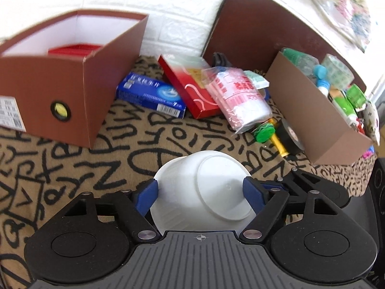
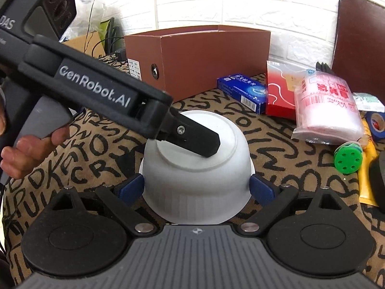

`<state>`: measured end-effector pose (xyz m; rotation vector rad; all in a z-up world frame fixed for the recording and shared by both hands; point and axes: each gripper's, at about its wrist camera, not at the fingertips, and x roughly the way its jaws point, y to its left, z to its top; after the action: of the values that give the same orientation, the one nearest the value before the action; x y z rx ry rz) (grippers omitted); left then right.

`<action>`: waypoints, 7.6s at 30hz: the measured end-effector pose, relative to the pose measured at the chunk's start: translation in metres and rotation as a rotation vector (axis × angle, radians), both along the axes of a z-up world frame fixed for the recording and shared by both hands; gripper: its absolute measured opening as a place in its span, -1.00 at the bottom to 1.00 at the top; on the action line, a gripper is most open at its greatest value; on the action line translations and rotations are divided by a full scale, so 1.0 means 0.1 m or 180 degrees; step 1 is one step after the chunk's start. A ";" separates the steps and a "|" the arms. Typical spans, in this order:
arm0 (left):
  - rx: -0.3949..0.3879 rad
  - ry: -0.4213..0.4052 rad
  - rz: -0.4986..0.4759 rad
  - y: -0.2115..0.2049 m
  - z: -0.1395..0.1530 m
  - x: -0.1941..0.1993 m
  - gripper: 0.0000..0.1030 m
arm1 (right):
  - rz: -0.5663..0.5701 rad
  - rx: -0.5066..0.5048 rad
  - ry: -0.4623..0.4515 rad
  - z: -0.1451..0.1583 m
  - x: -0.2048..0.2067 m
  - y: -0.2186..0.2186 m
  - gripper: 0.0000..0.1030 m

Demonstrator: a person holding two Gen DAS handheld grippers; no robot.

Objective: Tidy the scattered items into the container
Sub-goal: 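Carry the white bowl over the brown shoebox with the left gripper, then lower the bowl onto the red tray and open the left gripper, then move the left gripper back to the clear cotton pad bag, then close the left gripper on the cotton pad bag and lift it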

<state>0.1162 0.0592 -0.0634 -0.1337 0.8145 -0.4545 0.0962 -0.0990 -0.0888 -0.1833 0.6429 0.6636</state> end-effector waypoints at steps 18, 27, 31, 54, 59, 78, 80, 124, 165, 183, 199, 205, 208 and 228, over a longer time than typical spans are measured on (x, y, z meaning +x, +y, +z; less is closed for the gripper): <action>0.0093 -0.0499 -0.0003 -0.02 0.40 -0.41 0.50 | 0.0046 -0.0269 -0.0654 0.23 -0.29 0.11 0.85; -0.0098 -0.0376 -0.0220 -0.18 0.40 -0.51 0.50 | -0.0216 -0.0080 -0.0491 0.19 -0.23 -0.08 0.88; -0.0136 -0.0430 -0.0205 -0.24 0.41 -0.54 0.50 | -0.0264 -0.0087 -0.0636 0.23 -0.34 -0.16 0.87; -0.0191 -0.0814 0.0231 0.26 0.96 -0.50 0.49 | 0.0102 -0.0157 -0.1330 0.80 -0.33 0.34 0.86; -0.0072 -0.1020 0.0368 0.44 1.18 -0.41 0.49 | 0.0205 -0.0098 -0.1430 1.00 -0.14 0.58 0.86; 0.0054 -0.1084 0.0791 1.18 1.29 0.75 0.49 | 0.0384 -0.0018 -0.1245 1.15 1.07 1.55 0.86; 0.0013 -0.1043 0.0820 1.24 1.24 0.91 0.49 | 0.0393 -0.0053 -0.1198 1.13 1.23 1.62 0.86; -0.0195 -0.0582 0.0968 1.35 0.92 2.19 0.99 | 0.0374 -0.0807 -0.0739 0.91 2.34 1.98 0.97; -0.0126 -0.1238 0.0479 -0.12 1.32 -0.11 1.00 | -0.0370 0.0484 -0.0896 1.45 0.69 0.38 0.99; -0.0456 -0.0726 0.0154 -0.67 0.47 -0.54 1.00 | -0.0974 0.0487 -0.0882 0.71 0.09 -0.11 0.99; -0.0532 -0.0469 0.0228 -0.73 0.30 -0.03 1.00 | -0.1059 0.0270 -0.0798 0.48 0.53 -0.19 0.99; -0.0611 -0.0338 0.0275 -0.74 0.19 0.25 1.00 | -0.1090 0.0270 -0.0684 0.38 0.74 -0.28 0.99; -0.0587 -0.0314 0.0284 -0.79 0.16 0.39 1.00 | -0.1084 0.0238 -0.0657 0.35 0.84 -0.31 0.99; -0.0561 0.0029 0.0137 -0.96 -0.12 1.03 0.83 | -0.1049 0.0218 -0.0468 0.17 1.42 -0.38 0.99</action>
<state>0.2189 -0.0368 -0.0752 -0.3161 0.7783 -0.4852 0.2381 -0.1368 -0.0717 -0.0590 0.4934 0.3502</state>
